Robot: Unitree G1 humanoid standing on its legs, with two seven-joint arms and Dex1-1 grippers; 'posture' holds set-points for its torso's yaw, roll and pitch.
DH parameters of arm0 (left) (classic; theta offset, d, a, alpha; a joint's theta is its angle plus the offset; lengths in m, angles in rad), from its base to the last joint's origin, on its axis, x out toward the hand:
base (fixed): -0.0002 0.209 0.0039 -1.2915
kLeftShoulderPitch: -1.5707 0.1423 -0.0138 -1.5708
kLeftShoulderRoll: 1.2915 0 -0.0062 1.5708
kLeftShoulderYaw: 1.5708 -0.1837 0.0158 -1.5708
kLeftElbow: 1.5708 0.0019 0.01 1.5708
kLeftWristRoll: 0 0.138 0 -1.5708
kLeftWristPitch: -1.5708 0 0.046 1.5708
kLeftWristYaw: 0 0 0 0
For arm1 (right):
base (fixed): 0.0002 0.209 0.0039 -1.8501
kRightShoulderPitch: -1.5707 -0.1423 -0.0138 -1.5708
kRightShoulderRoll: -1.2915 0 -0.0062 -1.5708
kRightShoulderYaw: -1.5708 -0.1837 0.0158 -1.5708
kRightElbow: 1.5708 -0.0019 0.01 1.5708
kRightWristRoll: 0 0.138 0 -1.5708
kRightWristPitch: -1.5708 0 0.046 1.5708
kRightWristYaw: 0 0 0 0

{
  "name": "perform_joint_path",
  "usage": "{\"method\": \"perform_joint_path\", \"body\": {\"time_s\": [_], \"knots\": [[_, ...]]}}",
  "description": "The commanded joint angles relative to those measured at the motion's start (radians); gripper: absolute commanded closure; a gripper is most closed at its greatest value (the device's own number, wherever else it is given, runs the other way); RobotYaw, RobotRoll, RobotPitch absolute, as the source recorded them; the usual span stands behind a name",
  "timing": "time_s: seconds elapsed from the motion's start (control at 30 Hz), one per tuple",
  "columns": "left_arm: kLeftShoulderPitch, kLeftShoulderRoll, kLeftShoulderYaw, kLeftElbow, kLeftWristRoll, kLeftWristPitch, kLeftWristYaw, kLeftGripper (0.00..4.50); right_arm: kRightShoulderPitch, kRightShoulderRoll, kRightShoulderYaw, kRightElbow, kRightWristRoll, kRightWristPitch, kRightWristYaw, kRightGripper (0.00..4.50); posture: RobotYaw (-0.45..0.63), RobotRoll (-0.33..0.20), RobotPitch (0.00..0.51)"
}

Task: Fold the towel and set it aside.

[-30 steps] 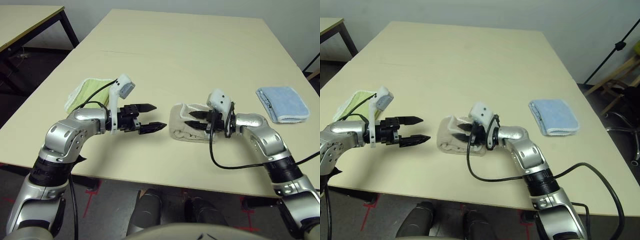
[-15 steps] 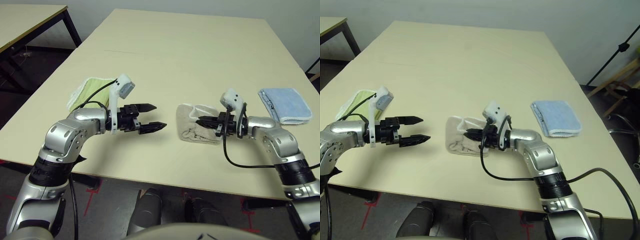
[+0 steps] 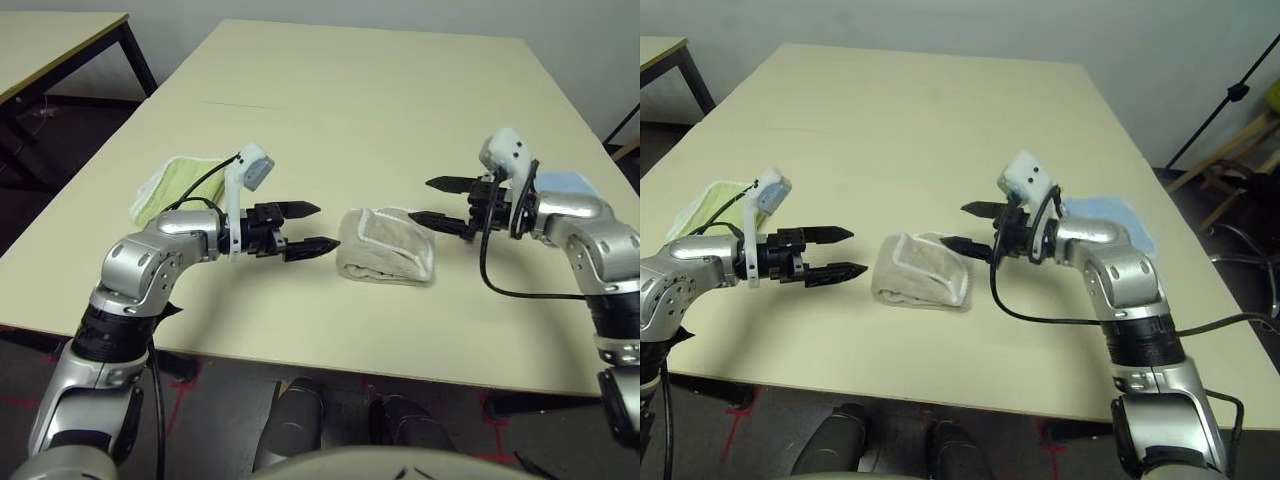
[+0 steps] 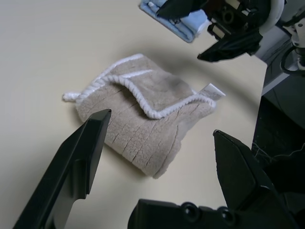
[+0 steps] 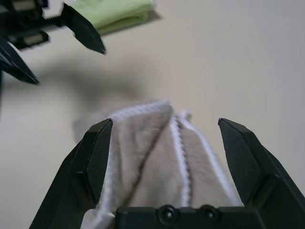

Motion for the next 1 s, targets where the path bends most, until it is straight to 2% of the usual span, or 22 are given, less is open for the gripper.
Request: {"method": "perform_joint_path", "body": {"time_s": [0.03, 0.07, 0.17, 0.3, 0.5, 0.53, 0.57, 0.8, 0.9, 1.0], "knots": [[-0.004, -0.005, 0.002, 0.013, -0.004, 0.006, 0.001, 0.00, -0.003, -0.006, -0.004, -0.039, 0.038, 0.058, 0.011, 0.05, 0.22, 0.000, 0.108], [-0.004, -0.007, 0.009, 0.014, -0.015, 0.020, 0.002, 0.00, -0.002, -0.005, -0.002, -0.046, 0.048, 0.069, 0.015, 0.05, 0.22, 0.000, 0.108], [-0.003, 0.005, 0.022, 0.013, -0.045, 0.048, -0.017, 0.60, 0.006, 0.004, -0.001, -0.069, 0.086, 0.108, 0.023, 0.67, 0.23, 0.000, 0.111], [0.004, 0.029, 0.020, 0.014, -0.043, 0.051, -0.029, 1.92, 0.016, 0.010, 0.018, -0.098, 0.118, 0.144, 0.033, 2.11, 0.23, 0.000, 0.112], [0.002, 0.035, 0.003, 0.021, -0.033, 0.047, -0.038, 4.00, 0.017, 0.021, 0.085, -0.113, 0.103, 0.161, 0.035, 4.38, 0.23, 0.000, 0.114], [0.003, 0.034, 0.002, 0.022, -0.032, 0.046, -0.038, 4.34, 0.017, 0.024, 0.105, -0.110, 0.089, 0.155, 0.033, 4.50, 0.23, 0.000, 0.115], [0.004, 0.035, 0.001, 0.022, -0.030, 0.046, -0.038, 4.49, 0.017, 0.026, 0.117, -0.108, 0.080, 0.150, 0.030, 4.50, 0.23, 0.000, 0.115], [-0.005, 0.013, -0.005, 0.023, -0.025, 0.045, -0.022, 4.49, 0.010, 0.070, 0.209, -0.070, -0.012, 0.095, 0.000, 4.50, 0.24, 0.000, 0.117], [-0.022, -0.027, -0.035, 0.042, 0.007, 0.015, -0.002, 4.49, 0.013, 0.080, 0.244, -0.008, -0.082, 0.038, -0.017, 4.50, 0.24, 0.000, 0.117], [-0.048, -0.070, -0.088, 0.087, 0.058, -0.028, -0.001, 4.49, 0.014, 0.092, 0.235, 0.026, -0.104, 0.013, -0.025, 4.50, 0.24, 0.000, 0.117]]}}
